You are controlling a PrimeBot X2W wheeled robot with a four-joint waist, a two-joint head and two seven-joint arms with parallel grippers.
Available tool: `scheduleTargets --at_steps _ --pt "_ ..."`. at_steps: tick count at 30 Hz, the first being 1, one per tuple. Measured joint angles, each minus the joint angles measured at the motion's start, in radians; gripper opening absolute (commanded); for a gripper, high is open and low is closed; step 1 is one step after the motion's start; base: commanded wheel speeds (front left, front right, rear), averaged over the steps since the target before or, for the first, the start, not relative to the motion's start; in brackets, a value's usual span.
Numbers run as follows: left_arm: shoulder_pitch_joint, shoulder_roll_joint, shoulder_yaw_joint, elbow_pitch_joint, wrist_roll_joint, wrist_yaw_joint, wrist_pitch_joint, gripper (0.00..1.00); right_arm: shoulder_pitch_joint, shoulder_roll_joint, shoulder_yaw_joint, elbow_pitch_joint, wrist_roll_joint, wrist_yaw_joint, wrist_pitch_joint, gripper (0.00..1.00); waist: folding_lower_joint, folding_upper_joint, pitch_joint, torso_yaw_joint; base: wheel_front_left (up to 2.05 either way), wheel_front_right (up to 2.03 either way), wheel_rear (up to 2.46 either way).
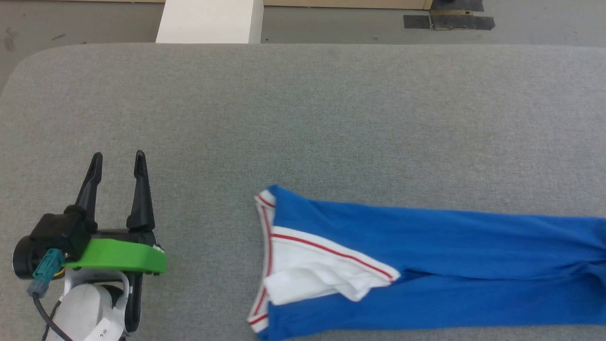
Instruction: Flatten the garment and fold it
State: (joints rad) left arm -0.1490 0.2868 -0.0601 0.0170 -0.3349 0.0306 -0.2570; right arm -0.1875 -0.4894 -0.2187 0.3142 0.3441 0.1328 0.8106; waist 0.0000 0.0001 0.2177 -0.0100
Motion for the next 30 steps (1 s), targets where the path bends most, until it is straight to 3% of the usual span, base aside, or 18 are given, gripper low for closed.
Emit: scheduleTargets --at_steps 6,9,17,22,26,30 --pt "0.000 -0.009 0.008 0.017 0.003 -0.012 0.000 1.00 -0.024 0.001 -0.042 0.047 -0.054 0.000 -0.009 0.00 0.0000 0.0000 -0.003 0.002 0.00 0.00 0.00" --pt "0.001 -0.016 0.009 0.027 0.007 -0.013 0.000 1.00 -0.021 0.002 -0.020 0.021 -0.053 0.000 0.057 0.00 0.0000 0.0000 -0.015 0.003 0.00 0.00 0.00" --pt "0.037 -0.033 0.019 0.037 0.010 -0.021 0.000 1.00 0.085 -0.020 0.084 -0.314 0.010 0.000 0.291 0.00 0.0000 0.0000 -0.067 -0.005 0.00 0.00 0.00" --pt "0.062 -0.037 0.025 0.036 0.010 -0.021 0.000 1.00 0.128 0.026 0.165 -0.531 0.071 0.000 0.388 0.00 0.0000 0.0000 -0.098 -0.017 0.00 0.00 0.00" --pt "0.075 -0.039 0.028 0.036 0.010 -0.021 0.000 1.00 0.119 0.068 0.282 -0.585 0.090 0.000 0.388 0.00 0.0000 0.0000 -0.113 -0.023 0.00 0.00 0.00" --pt "0.077 -0.040 0.027 0.036 0.009 -0.026 0.000 1.00 0.062 0.130 0.414 -0.558 0.108 0.000 0.353 0.00 0.0000 0.0000 -0.116 -0.011 0.00 0.00 0.00"
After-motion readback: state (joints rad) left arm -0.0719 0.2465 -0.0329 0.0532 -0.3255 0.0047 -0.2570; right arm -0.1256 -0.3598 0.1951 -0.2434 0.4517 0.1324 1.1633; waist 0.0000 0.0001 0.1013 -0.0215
